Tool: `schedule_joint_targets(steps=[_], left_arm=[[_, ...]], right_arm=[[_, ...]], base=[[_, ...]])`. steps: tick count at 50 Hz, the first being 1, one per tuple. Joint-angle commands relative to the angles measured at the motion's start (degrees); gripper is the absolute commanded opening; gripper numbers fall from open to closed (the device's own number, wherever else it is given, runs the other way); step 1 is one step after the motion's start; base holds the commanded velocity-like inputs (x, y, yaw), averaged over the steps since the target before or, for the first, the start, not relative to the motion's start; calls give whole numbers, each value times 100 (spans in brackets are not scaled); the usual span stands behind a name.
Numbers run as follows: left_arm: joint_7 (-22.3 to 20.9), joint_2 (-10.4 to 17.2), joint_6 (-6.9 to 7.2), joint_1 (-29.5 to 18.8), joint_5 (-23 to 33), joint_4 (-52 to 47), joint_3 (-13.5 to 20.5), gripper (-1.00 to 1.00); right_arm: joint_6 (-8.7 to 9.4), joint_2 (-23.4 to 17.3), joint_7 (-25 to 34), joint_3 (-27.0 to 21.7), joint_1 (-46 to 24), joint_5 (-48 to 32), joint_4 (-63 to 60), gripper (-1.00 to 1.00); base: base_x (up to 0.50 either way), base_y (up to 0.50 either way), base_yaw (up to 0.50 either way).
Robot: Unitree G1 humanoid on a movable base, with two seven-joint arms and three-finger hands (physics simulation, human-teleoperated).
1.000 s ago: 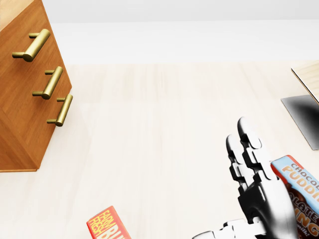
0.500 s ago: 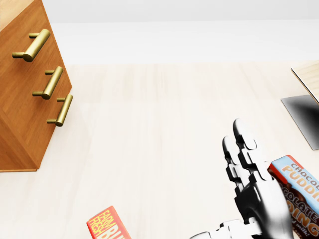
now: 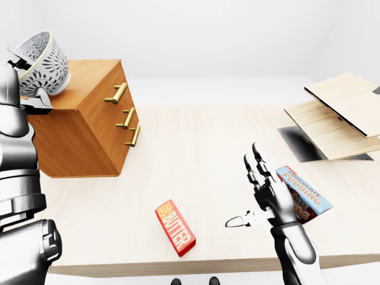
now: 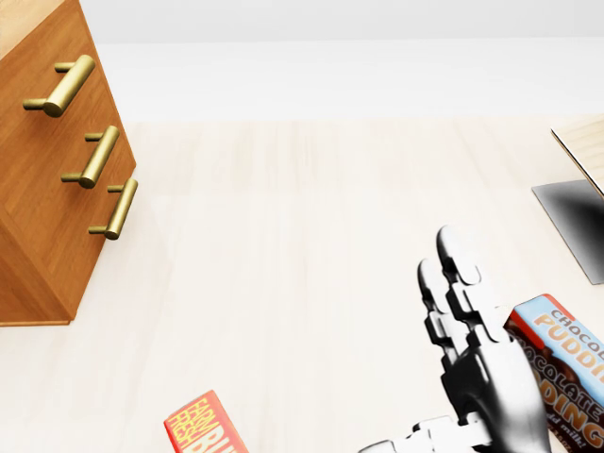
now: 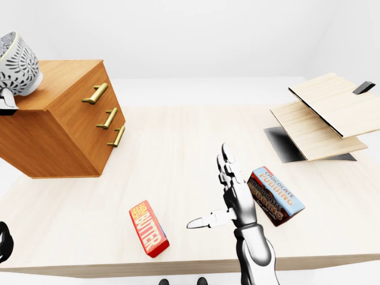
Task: Close the top drawer of the cabinet and put the bowl on top of it.
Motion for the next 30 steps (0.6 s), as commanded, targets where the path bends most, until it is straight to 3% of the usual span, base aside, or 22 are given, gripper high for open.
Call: schedule_joint_targets(steps=[1,23,24,30], left_arm=[[527,-71,1,-80,114,745,-49,-100],[713,-45,1,-143,-65,1125,-129,-100],[714,-63,1,-189,-83,1241,-156,100],[744,-68,1,-176,-56,1191,-177,100]], right_arm=[[-40,-14,6,48,10,-48,36,100],[-55,-20,1,58,19,-53,36,100],[-45,-18,-5,65,2,-59,49,100],[-45,-23,-1,63,16,-53,28,100]], base=[[0,0,0],[0,0,0],[0,0,0],[0,0,0]])
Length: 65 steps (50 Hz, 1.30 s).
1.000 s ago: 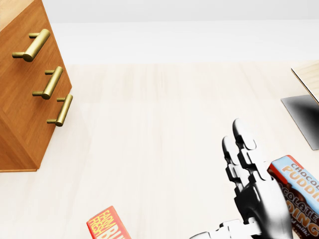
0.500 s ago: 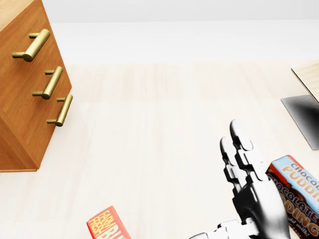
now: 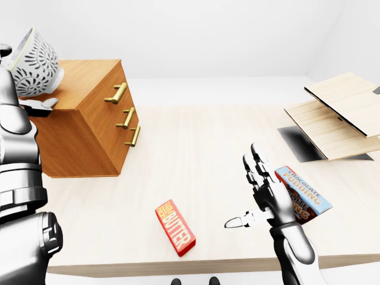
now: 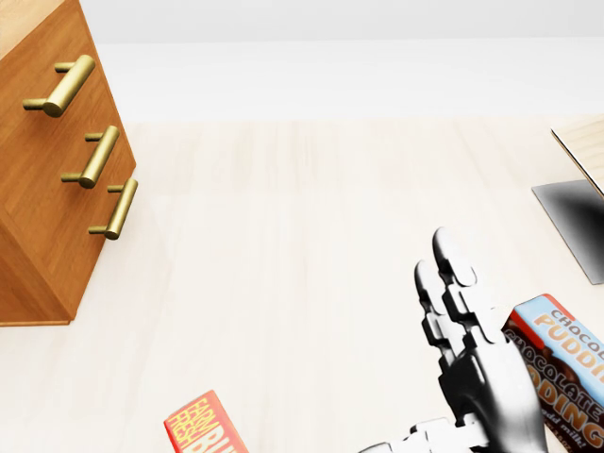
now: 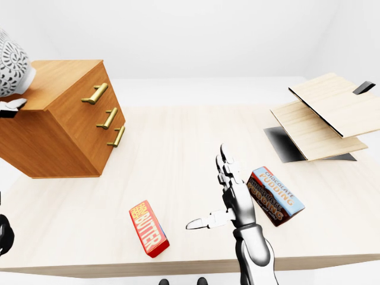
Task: Close the top drawer of the cabinet and put the bowl on top of it.
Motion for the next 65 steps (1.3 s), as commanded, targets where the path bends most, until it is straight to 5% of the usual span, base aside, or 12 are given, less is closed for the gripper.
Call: schedule_joint_targets(steps=[1,20,33,49,50,52,65], left_arm=[[21,-66,0,218,129,281,-67,100],[3,-72,0,242,149,209,-51,100],[-450,-77,0,635,316,-1102,161,100],[-580,-138,0,814,341,-1606,254,100],[-1450,-563,0,1708,177,-4498,596,100],[-1769,-760,0,1901,193,-5378,669,100],[-2445,-1156,0,1980,618,-6754,534,100]], right_arm=[[2,-5,0,5,3,-2,-8,100],[7,-3,4,0,-11,0,8,100],[8,-10,28,13,13,11,-11,100],[9,-9,31,16,17,7,-16,100],[-19,-1,12,50,-3,-42,42,100],[-21,-7,5,53,-15,-39,58,100],[-21,-22,15,60,2,-23,48,100]], base=[[0,0,0],[0,0,0],[0,0,0],[0,0,0],[0,0,0],[0,0,0],[0,0,0]])
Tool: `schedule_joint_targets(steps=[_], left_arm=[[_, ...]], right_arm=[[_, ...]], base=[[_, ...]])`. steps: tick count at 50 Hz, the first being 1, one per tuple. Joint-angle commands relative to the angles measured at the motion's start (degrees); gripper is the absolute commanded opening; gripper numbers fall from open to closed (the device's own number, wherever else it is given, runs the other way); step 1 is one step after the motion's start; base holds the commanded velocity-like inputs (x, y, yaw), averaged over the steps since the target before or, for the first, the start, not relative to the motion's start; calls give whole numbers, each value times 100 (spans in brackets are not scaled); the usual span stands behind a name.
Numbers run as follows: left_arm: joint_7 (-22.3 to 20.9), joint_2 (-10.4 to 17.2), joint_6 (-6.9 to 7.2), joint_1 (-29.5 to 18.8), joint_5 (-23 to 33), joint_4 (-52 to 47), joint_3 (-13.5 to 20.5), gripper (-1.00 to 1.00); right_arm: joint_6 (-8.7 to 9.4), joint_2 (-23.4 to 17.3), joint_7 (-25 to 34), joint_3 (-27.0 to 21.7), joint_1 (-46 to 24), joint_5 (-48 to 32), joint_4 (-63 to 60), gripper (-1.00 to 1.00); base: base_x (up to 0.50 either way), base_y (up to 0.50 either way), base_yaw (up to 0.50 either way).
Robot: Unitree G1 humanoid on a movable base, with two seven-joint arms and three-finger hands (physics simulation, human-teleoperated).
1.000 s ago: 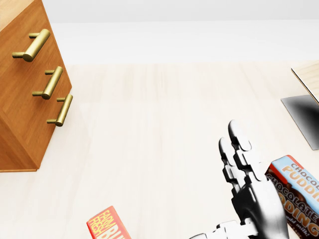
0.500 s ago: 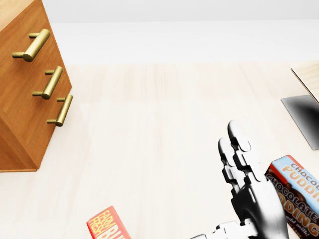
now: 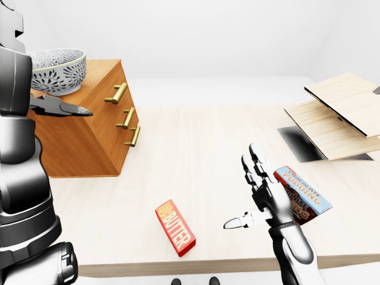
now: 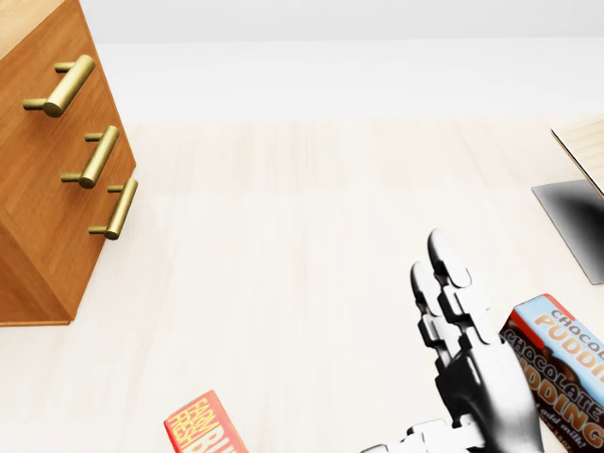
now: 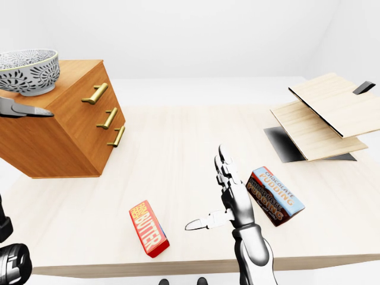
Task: Close the top drawer of the cabinet and put the bowl on top of it.
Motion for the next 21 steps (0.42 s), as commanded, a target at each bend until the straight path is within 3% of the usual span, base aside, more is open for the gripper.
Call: schedule_joint_targets(steps=[1,2,9,14,17,21], left_arm=[[-686,-366,0,342,201,-1600,34,100],[-913,-545,0,481,218,-2142,-70,100],[-1457,-917,0,573,402,-2919,-255,100],[-1488,-1292,0,781,507,-3244,-401,100],[-1576,-1658,0,1028,352,-3650,-533,100],[-1595,-1808,0,1134,252,-3818,-605,100]], right_arm=[[-3,-6,1,8,2,0,7,100],[0,-8,7,9,10,0,-2,100],[-12,-4,1,21,4,-17,16,100],[-29,-4,-20,41,-2,-50,44,100],[-45,-7,-32,68,-3,-75,62,100],[-42,-12,-40,76,-15,-76,79,100]], base=[[0,0,0],[0,0,0],[0,0,0],[0,0,0],[0,0,0],[0,0,0]])
